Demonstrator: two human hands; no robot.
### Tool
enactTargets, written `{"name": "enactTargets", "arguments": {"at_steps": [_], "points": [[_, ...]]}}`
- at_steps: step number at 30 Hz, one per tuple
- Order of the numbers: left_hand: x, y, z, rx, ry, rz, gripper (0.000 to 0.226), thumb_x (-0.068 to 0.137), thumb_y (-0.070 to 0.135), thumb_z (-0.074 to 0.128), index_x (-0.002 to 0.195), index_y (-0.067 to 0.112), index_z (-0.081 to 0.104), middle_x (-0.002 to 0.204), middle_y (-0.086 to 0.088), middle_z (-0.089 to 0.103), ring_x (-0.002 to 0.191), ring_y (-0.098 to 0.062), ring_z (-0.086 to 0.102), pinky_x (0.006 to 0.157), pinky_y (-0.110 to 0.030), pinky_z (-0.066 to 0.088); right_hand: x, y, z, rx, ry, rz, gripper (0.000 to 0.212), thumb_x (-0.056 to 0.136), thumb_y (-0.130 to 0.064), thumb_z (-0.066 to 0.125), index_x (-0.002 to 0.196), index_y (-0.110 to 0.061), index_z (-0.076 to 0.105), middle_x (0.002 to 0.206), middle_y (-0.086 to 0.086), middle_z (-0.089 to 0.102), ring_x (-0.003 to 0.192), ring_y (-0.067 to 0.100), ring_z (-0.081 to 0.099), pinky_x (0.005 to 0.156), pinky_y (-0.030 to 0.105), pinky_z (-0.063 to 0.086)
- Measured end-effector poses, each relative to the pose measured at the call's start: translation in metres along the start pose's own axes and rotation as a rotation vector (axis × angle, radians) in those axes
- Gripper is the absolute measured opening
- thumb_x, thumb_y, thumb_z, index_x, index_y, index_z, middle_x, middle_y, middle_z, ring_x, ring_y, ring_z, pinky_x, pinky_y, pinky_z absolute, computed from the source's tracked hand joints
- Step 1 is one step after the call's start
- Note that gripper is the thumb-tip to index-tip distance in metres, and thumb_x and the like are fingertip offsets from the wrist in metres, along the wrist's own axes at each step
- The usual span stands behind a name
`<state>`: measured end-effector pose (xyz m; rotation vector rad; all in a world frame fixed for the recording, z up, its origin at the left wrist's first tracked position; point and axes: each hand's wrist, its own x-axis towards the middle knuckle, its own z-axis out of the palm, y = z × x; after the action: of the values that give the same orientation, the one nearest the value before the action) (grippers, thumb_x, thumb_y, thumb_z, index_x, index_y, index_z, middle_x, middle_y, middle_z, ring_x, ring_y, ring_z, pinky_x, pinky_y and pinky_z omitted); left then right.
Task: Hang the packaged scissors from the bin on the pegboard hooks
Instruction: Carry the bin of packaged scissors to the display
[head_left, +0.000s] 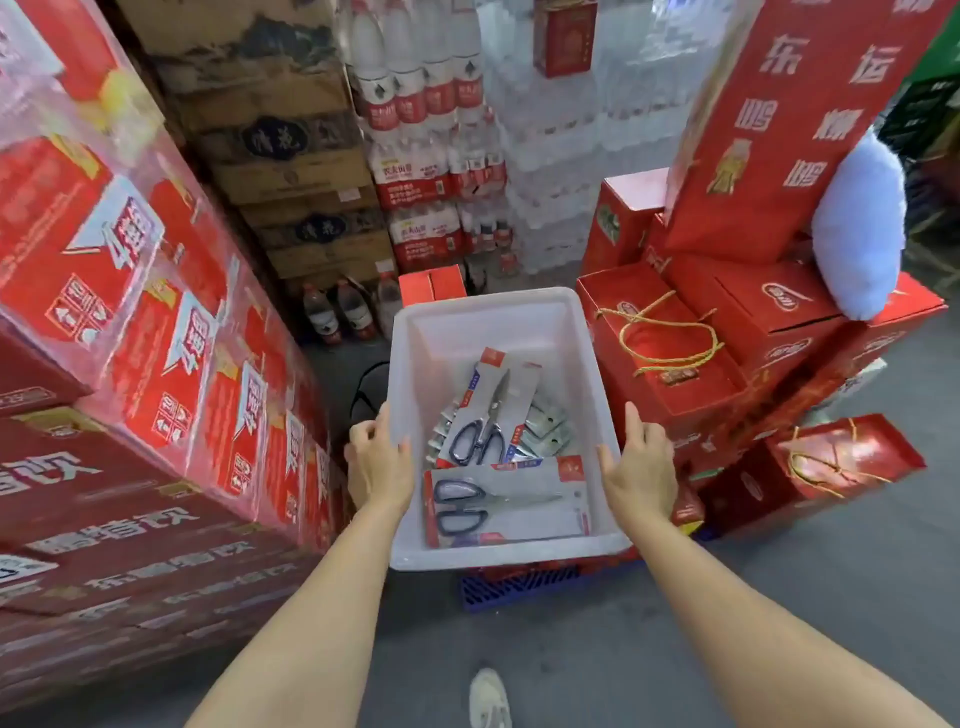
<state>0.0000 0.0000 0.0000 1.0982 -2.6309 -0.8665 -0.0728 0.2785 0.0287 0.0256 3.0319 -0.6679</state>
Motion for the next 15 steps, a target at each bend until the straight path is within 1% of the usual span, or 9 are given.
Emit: {"name": "enactTargets", "arguments": {"at_steps": [2, 4, 5, 6, 8, 11, 13, 15], "points": [[0.018, 0.003, 0.008, -0.01, 0.001, -0.028, 0.057, 0.098, 0.019, 0.052, 0.15, 0.031, 0.032, 0.141, -0.008, 0.037, 0.111, -0.031, 0.047, 0.085, -0.038, 0.045, 0.015, -0.003, 0.01, 0.004, -0.014, 0.031, 0.07, 0.096, -0.034, 0.054, 0.154, -0.024, 0.018, 0.127, 0.009, 0.046, 0.113, 0.028, 0.045, 0.079, 0.04, 0.047], [0.031, 0.004, 0.019, 0.021, -0.03, -0.035, 0.062, 0.1, 0.025, 0.05, 0.154, 0.035, 0.022, 0.143, -0.007, 0.036, 0.111, -0.03, 0.049, 0.08, -0.037, 0.044, 0.028, -0.004, 0.023, -0.02, -0.059, 0.05, 0.07, 0.097, -0.035, 0.051, 0.155, -0.028, 0.013, 0.126, 0.009, 0.046, 0.102, 0.028, 0.051, 0.07, 0.037, 0.047], [0.039, 0.004, 0.023, 0.035, -0.048, -0.041, 0.062, 0.101, 0.029, 0.047, 0.154, 0.037, 0.016, 0.141, -0.006, 0.037, 0.108, -0.029, 0.051, 0.076, -0.035, 0.042, 0.036, -0.006, 0.028, -0.024, -0.075, 0.061, 0.069, 0.098, -0.035, 0.05, 0.155, -0.029, 0.012, 0.125, 0.008, 0.047, 0.091, 0.027, 0.053, 0.064, 0.035, 0.045], [0.045, 0.003, 0.026, 0.04, -0.066, -0.048, 0.063, 0.102, 0.032, 0.045, 0.155, 0.038, 0.012, 0.138, -0.006, 0.039, 0.102, -0.028, 0.053, 0.073, -0.034, 0.04, 0.042, -0.009, 0.032, -0.029, -0.087, 0.066, 0.068, 0.099, -0.035, 0.048, 0.155, -0.03, 0.011, 0.122, 0.008, 0.047, 0.079, 0.025, 0.051, 0.06, 0.033, 0.042], [0.054, -0.001, 0.032, 0.059, -0.081, -0.072, 0.062, 0.102, 0.035, 0.042, 0.155, 0.038, 0.011, 0.129, -0.008, 0.043, 0.089, -0.028, 0.053, 0.072, -0.034, 0.04, 0.049, -0.014, 0.038, -0.062, -0.093, 0.075, 0.066, 0.1, -0.035, 0.046, 0.155, -0.03, 0.009, 0.113, 0.007, 0.048, 0.067, 0.023, 0.044, 0.057, 0.031, 0.036], [0.055, -0.003, 0.035, 0.081, -0.071, -0.084, 0.061, 0.102, 0.036, 0.043, 0.155, 0.039, 0.013, 0.114, -0.008, 0.044, 0.073, -0.025, 0.047, 0.071, -0.038, 0.045, 0.055, -0.013, 0.044, -0.071, -0.071, 0.085, 0.064, 0.101, -0.031, 0.043, 0.155, -0.031, 0.009, 0.095, 0.004, 0.047, 0.064, 0.025, 0.045, 0.058, 0.032, 0.033], [0.055, -0.004, 0.036, 0.068, -0.074, -0.074, 0.064, 0.101, 0.034, 0.046, 0.155, 0.038, 0.012, 0.106, -0.006, 0.042, 0.069, -0.023, 0.046, 0.067, -0.036, 0.041, 0.057, -0.012, 0.045, -0.047, -0.055, 0.077, 0.064, 0.101, -0.029, 0.044, 0.155, -0.031, 0.011, 0.091, 0.005, 0.051, 0.065, 0.027, 0.05, 0.059, 0.032, 0.035], [0.055, -0.003, 0.034, 0.048, -0.059, -0.068, 0.067, 0.101, 0.031, 0.05, 0.156, 0.037, 0.012, 0.104, -0.006, 0.043, 0.069, -0.02, 0.045, 0.067, -0.034, 0.039, 0.057, -0.009, 0.046, -0.029, -0.041, 0.058, 0.064, 0.1, -0.029, 0.046, 0.155, -0.031, 0.013, 0.087, 0.004, 0.051, 0.064, 0.024, 0.048, 0.059, 0.032, 0.036]]}}
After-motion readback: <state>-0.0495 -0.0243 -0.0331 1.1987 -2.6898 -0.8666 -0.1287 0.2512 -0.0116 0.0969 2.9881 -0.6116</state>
